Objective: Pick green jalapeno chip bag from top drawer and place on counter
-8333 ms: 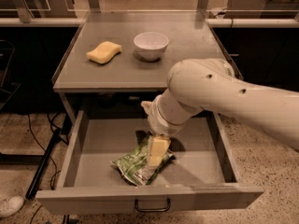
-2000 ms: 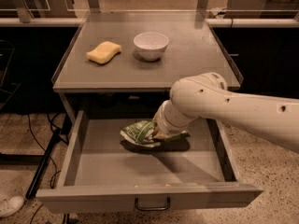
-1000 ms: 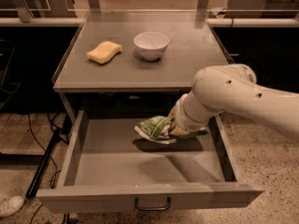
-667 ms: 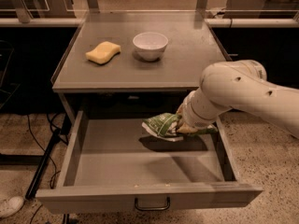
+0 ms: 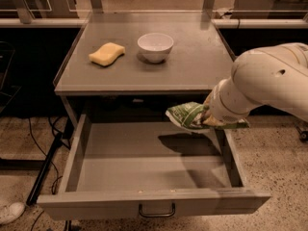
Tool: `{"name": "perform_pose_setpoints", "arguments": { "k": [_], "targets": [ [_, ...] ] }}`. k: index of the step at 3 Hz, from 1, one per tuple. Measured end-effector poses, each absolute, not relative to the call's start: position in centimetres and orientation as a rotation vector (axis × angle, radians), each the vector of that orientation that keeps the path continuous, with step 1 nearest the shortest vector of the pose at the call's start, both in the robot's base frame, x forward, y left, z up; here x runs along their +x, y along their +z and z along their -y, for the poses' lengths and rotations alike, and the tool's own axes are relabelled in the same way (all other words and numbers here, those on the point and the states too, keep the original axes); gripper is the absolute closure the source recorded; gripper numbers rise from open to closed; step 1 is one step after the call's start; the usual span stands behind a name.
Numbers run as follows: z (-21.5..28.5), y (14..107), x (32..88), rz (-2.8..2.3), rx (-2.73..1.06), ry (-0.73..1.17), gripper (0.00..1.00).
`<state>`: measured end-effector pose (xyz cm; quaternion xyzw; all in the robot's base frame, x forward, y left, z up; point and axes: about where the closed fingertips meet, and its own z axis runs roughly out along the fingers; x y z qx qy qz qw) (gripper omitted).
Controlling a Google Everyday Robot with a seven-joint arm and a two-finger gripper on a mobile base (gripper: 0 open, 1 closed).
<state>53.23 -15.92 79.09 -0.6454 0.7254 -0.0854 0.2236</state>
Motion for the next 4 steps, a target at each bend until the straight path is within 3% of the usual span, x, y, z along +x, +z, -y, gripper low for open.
{"name": "perform_pose_setpoints", "arguments": {
  "k": [2, 4],
  "targets": [
    [17.2, 80.5, 53.9, -2.051, -1.715, -0.307, 1.0],
    [22.6, 88.8, 56.7, -2.083, -1.512, -0.589, 1.0]
  ]
}}
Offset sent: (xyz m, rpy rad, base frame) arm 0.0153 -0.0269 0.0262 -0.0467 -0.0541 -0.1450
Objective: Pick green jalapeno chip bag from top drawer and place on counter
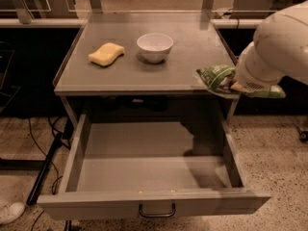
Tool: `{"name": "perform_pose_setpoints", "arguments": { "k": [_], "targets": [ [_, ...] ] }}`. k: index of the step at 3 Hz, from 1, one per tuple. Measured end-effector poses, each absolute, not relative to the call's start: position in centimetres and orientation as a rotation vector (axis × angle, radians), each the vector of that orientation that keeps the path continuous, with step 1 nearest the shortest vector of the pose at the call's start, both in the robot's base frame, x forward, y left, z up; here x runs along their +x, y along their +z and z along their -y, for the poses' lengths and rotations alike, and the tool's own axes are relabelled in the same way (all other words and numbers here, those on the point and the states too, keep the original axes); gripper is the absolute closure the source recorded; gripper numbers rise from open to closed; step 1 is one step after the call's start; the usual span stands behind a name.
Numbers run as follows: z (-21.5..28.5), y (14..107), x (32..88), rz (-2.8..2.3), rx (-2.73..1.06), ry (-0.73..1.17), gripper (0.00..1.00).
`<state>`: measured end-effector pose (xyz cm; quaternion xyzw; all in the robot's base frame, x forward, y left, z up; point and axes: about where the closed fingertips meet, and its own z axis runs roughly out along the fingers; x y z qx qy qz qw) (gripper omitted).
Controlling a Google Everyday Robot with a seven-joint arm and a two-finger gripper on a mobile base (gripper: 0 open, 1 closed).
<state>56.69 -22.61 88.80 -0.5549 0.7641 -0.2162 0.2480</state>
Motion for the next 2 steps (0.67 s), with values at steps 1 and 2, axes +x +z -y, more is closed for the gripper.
{"name": "perform_pose_setpoints", "arguments": {
  "k": [1, 2],
  "targets": [
    [23.19, 89.47, 56.95, -2.081, -1.499, -0.622, 1.0],
    [22.58, 88.7, 57.36, -2.118, -1.492, -0.549, 1.0]
  ]
}}
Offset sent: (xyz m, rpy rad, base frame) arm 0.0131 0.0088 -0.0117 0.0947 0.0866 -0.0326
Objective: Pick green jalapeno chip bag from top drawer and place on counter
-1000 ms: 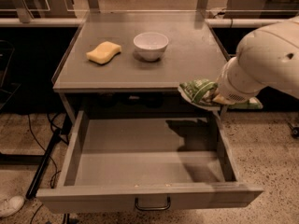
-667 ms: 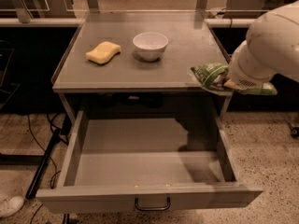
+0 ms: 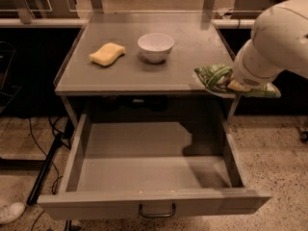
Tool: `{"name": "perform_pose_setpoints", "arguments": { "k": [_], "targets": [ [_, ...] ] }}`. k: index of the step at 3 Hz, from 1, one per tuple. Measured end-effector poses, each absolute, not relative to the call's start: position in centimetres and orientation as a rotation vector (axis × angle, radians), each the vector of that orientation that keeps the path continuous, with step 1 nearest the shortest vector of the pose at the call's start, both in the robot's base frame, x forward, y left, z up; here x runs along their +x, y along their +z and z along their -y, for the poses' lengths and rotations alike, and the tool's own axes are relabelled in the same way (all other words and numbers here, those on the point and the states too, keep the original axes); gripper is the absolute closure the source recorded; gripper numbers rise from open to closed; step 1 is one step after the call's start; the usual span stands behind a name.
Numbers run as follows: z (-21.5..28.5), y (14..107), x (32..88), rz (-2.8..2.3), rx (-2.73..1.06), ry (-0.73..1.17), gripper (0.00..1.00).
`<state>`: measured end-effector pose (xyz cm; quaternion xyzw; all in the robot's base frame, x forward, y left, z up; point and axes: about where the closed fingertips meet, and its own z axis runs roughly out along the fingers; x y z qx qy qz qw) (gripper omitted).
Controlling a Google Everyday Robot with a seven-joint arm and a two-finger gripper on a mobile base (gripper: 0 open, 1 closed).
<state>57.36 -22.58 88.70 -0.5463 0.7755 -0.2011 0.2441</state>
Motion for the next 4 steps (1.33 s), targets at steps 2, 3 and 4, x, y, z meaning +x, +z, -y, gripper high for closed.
{"name": "perform_pose_setpoints", "arguments": {
  "k": [2, 3, 4],
  "targets": [
    [22.0, 89.9, 65.0, -2.157, -1.412, -0.48, 1.0],
    [22.0, 90.0, 65.3, -2.162, -1.41, -0.476, 1.0],
    [22.2, 89.4, 66.0, -2.177, -1.404, -0.436, 1.0]
  ]
}}
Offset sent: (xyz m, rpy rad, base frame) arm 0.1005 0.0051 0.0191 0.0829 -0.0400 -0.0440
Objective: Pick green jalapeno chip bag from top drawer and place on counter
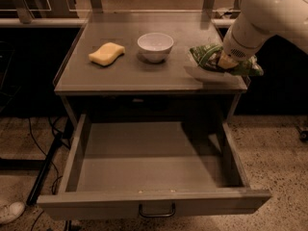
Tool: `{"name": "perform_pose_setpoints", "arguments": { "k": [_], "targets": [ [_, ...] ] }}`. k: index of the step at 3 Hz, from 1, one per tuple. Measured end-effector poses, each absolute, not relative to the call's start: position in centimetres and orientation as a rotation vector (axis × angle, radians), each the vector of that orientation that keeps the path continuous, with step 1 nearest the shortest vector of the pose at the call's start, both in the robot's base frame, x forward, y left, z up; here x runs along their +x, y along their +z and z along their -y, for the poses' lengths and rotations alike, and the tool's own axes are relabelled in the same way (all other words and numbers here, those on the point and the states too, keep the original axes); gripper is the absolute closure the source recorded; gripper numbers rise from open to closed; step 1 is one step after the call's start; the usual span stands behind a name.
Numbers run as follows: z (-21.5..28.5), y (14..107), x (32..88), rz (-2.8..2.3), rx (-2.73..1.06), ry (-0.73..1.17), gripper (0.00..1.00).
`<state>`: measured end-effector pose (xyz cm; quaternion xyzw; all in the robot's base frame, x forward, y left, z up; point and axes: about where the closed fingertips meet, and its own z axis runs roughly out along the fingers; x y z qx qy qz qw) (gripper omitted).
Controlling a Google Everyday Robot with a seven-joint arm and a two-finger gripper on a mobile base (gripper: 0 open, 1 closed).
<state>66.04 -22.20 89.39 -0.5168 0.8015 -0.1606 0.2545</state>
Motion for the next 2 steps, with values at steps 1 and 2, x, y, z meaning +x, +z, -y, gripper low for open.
{"name": "perform_pose_setpoints", "arguments": {
  "k": [1, 2],
  "targets": [
    [22.2, 89.6, 68.6, -2.176, -1.38, -0.436, 1.0],
    [22.2, 90.0, 71.4, -2.169, -1.362, -0.449, 1.0]
  ]
}}
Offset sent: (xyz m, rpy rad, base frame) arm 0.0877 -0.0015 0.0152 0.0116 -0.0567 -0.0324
